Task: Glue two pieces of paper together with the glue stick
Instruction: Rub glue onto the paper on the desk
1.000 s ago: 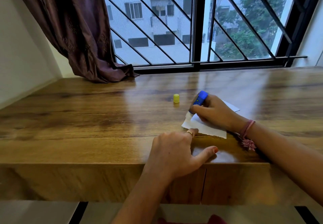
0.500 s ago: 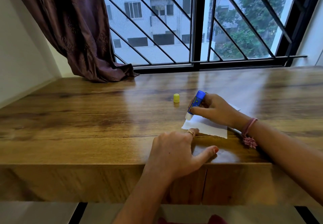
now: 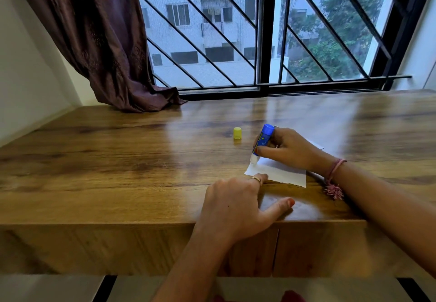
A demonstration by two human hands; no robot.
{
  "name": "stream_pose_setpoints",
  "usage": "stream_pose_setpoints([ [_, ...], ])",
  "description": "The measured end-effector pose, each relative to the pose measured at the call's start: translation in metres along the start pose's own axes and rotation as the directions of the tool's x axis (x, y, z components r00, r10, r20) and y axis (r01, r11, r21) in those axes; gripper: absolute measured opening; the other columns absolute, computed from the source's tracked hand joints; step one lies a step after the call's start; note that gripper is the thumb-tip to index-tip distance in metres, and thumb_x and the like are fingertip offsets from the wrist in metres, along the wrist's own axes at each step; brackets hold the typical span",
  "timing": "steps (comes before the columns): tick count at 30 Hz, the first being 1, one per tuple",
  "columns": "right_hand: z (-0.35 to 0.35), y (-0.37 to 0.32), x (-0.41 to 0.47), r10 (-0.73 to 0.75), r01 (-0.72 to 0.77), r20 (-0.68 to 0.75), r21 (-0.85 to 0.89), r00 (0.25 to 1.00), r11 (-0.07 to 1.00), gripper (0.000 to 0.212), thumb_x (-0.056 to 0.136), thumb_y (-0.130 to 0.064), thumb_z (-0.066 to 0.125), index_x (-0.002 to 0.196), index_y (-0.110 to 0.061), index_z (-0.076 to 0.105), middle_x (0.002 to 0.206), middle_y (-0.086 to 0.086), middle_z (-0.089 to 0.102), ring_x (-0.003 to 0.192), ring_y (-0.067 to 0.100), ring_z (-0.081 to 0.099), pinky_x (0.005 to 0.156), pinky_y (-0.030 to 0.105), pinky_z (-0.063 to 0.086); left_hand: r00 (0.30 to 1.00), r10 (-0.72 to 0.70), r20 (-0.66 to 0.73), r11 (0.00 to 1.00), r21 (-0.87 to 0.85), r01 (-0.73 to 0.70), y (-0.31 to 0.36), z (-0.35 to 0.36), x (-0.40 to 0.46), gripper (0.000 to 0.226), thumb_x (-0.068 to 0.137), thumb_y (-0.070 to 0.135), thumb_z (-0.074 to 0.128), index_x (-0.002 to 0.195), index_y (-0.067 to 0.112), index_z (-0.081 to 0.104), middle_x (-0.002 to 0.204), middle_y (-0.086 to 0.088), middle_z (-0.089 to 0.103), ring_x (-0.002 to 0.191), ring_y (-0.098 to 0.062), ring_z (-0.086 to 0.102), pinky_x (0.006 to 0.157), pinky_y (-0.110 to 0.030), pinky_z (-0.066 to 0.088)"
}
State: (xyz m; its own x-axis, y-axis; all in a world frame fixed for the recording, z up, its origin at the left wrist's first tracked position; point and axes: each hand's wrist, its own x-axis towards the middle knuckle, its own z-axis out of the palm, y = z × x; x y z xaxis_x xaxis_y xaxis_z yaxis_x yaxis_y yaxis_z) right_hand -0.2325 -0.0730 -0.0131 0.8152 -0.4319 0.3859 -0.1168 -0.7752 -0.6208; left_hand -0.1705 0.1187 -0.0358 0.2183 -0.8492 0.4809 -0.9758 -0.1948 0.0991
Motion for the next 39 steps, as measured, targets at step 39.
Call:
stream_pose_setpoints([
  [39, 0.0004, -0.0002, 0.0023, 0.009, -0.025, -0.144, -0.107, 0.99, 0.994, 0.013, 0.078, -0.02, 0.07, 0.073, -0.011, 0.063, 0.056, -0.007, 0.048, 0.047, 0.005, 0.042, 0.048, 0.011, 0.035, 0.998, 0.032, -0.061, 0.999, 0.003, -0.032, 0.0015, 0.0001, -0.0006, 0.084, 0.075, 0.086, 0.02, 0.13, 0.033, 0.053, 0.073, 0.007, 0.064, 0.059, -0.005, 0.038, 0.047, -0.019, 0.022],
])
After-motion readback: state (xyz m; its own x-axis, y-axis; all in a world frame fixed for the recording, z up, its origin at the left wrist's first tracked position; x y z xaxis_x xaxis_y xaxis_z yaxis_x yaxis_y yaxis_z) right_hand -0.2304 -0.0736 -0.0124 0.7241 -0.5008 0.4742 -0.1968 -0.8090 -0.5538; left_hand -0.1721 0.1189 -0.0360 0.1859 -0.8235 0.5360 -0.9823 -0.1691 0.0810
